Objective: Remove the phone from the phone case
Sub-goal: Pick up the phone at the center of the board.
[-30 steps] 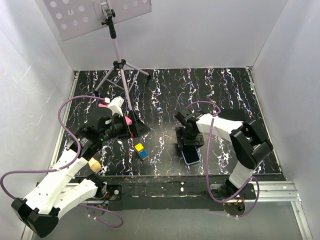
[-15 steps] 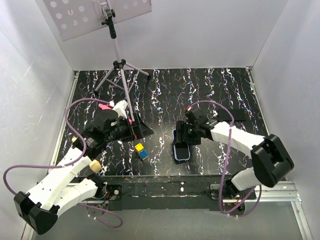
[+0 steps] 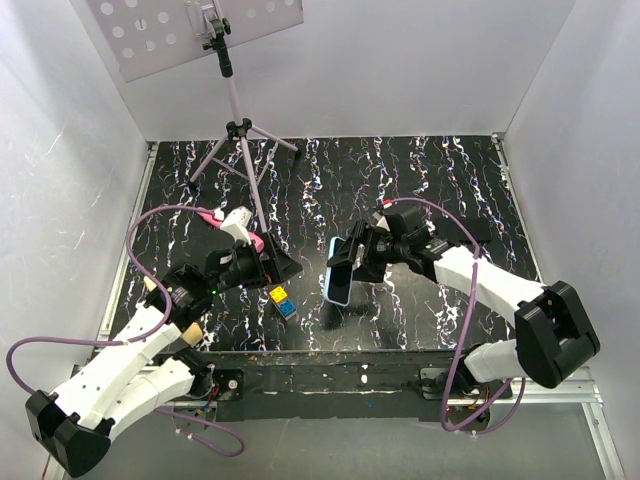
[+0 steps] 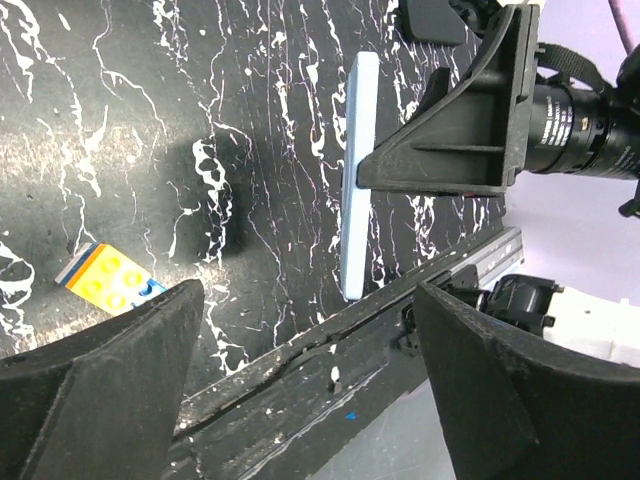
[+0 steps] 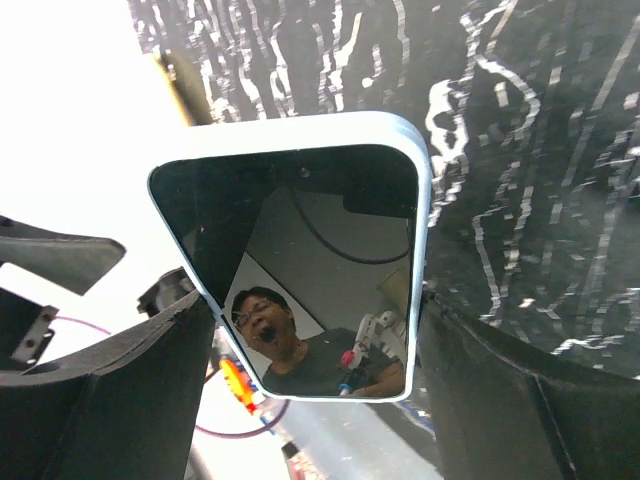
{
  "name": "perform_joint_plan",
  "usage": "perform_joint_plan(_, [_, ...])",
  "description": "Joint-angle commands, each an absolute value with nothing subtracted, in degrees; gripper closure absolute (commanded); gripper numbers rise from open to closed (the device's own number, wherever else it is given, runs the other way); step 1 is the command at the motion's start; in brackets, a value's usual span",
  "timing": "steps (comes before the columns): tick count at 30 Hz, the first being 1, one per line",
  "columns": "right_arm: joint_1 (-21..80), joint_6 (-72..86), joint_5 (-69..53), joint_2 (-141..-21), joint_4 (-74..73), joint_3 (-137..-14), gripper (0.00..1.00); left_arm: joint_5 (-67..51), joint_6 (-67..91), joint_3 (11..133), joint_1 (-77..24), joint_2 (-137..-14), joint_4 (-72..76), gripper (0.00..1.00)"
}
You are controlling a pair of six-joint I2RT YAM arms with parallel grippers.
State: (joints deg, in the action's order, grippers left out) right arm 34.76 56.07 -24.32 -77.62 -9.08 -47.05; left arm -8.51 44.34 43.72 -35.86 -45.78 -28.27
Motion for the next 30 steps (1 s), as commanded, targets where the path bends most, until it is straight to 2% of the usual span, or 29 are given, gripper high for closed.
perform_joint_plan(1, [37.52, 66.96, -27.52, -75.32, -0.88, -51.14, 0.99, -11.16, 42.71, 43.06, -36.12, -44.73, -24.08, 0.20])
perform_joint_plan(5, [40.16, 71.19, -25.58, -76.11, 1.75, -52.56, 0.99, -13.18, 42.98, 42.28, -37.09, -45.00, -23.91, 0.24])
perform_joint_plan(8, [42.18, 71.89, -23.47, -76.81, 0.53, -54.14, 0.99, -12.92, 41.84, 41.22, -37.97, -43.51, -23.64, 0.13])
perform_joint_plan(10, [43.41, 72.77, -22.07, -76.73, 0.18, -54.84, 0.99, -13.01, 41.31, 41.22, -37.97, -43.59, -24.17, 0.11])
perform_joint_plan(17, [47.72, 75.32, -19.87, -77.17, 0.09, -57.13, 0.99, -13.45, 41.23, 38.68, -39.90, -42.46, -24.61, 0.17])
perform_joint_plan(25, [51.33, 75.41, -18.46, -78.84, 0.09, -60.20, 0.99, -11.43, 39.46, 40.51, -40.17, -44.91, -25.40, 0.42])
perform_joint_plan(30, [51.68, 73.31, -17.84, -77.44, 1.41, -58.62, 0.99, -12.47, 40.16, 42.71, -40.17, -49.48, -25.93, 0.92])
